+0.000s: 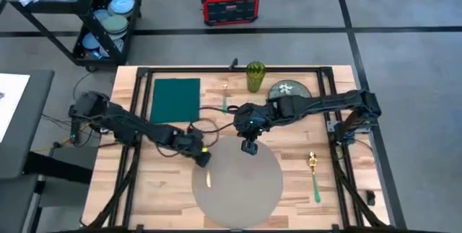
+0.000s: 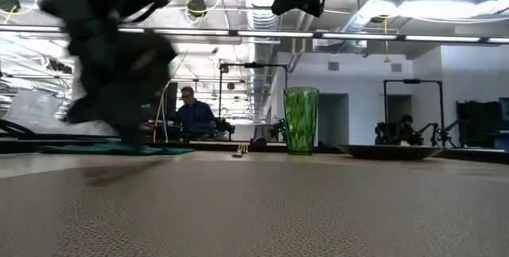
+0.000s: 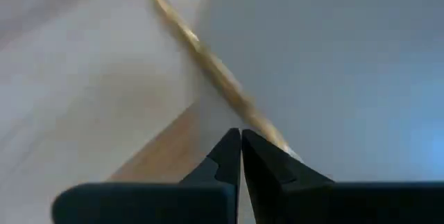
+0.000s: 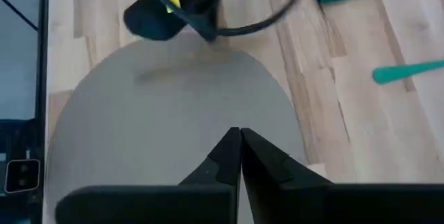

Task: Set table place
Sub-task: Move the knife on the gray placemat

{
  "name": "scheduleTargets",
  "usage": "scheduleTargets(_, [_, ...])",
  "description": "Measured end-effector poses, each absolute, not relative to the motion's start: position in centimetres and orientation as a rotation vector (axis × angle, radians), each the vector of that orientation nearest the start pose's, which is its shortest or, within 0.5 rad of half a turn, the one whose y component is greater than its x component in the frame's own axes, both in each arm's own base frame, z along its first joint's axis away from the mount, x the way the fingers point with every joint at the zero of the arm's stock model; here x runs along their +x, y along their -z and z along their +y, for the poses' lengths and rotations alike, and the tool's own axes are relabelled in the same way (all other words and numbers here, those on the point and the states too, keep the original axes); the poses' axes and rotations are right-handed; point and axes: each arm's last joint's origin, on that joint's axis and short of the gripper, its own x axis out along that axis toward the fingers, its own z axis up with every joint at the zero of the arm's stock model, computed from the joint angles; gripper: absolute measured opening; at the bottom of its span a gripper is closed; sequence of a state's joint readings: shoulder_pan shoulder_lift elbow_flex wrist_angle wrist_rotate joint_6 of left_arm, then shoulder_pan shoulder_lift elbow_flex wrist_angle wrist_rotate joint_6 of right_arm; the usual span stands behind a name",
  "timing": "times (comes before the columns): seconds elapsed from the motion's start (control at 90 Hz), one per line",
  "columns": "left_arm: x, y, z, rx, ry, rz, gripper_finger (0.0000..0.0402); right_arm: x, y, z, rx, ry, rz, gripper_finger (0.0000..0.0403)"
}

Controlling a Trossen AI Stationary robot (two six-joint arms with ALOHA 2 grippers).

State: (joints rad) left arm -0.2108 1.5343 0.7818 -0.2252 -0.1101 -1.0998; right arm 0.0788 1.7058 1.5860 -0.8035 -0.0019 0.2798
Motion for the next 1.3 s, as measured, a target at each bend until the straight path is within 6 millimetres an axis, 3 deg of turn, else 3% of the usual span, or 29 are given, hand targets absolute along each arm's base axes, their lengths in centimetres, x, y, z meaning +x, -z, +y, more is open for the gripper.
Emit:
scheduleTargets(0.167, [32.1,-18.8,-5.7,-0.703,-0.295,0.866,0.0,36.3,-31.8,2.8,0.224,0.06,0.926,0.0])
scheduleTargets(0.256, [32.4,-18.8,-5.4,-0.638,-0.321,0.953,0.0,36.2,-31.7,2.8,0.221,0.06,0.94,0.0])
scheduleTargets(0.456, [29.9,-17.9,-5.1,-0.527,-0.416,1.202,0.0,36.0,-31.6,3.2,0.216,0.052,0.96,0.0])
scheduleTargets(0.7, [28.9,-16.4,-6.6,-0.443,-0.312,1.246,0.0,35.6,-31.4,4.3,0.192,0.006,1.005,0.0])
scheduleTargets(0.811, [26.8,-16.0,-7.5,-0.283,-0.288,1.439,0.0,35.8,-31.1,4.4,0.099,-0.067,1.01,0.0012])
scheduleTargets(0.933, [24.0,-16.5,-8.6,-0.116,-0.254,1.609,0.0,35.5,-30.5,3.4,0.03,-0.162,1.085,0.0054])
scheduleTargets(1.044, [21.7,-17.8,-10.2,-0.147,-0.212,1.508,0.0,35.2,-30.4,1.9,-0.111,-0.15,1.11,0.0096])
scheduleTargets(1.144, [19.2,-18.8,-11.2,-0.282,-0.238,1.293,0.0,36.4,-30.7,1.0,-0.239,-0.193,0.993,0.0122])
scheduleTargets(1.233, [17.1,-19.3,-11.6,-0.442,-0.246,1.064,0.0,38.7,-29.7,1.0,-0.263,-0.213,0.893,0.0136])
scheduleTargets(1.3, [15.9,-19.2,-11.8,-0.561,-0.211,0.91,0.0,40.1,-27.4,1.2,-0.243,-0.244,0.92,0.0142])
